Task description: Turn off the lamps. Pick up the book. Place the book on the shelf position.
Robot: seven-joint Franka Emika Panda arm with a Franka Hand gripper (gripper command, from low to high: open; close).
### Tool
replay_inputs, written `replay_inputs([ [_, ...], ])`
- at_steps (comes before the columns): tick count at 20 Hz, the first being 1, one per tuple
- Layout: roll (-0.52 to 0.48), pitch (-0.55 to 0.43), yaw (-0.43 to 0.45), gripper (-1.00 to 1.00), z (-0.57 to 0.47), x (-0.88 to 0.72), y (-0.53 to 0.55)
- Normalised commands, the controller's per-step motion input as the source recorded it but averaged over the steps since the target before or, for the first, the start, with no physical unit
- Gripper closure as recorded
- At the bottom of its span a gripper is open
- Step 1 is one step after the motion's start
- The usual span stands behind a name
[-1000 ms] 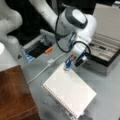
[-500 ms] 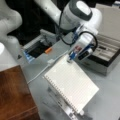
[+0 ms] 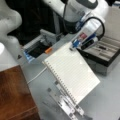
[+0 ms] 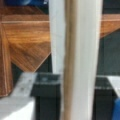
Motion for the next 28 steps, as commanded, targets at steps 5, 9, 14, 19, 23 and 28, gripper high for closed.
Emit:
replay_inputs([
  [5,-0.031,0.127,-0.328,1.0,0.42,0.07,0.1],
  [9,0.012,0.124,-0.389,1.0,0.4,0.01,0.12],
  [14,0.048,0.104,-0.402,1.0,0.3,-0.02,0.12],
  [19,0.088,0.1,-0.365,1.0,0.21,-0.03,0.07],
  [23,0.108,0.101,-0.293,1.0,0.19,-0.03,0.0],
  [28,0.102,0.105,-0.221,1.0,0.2,-0.12,-0.14],
])
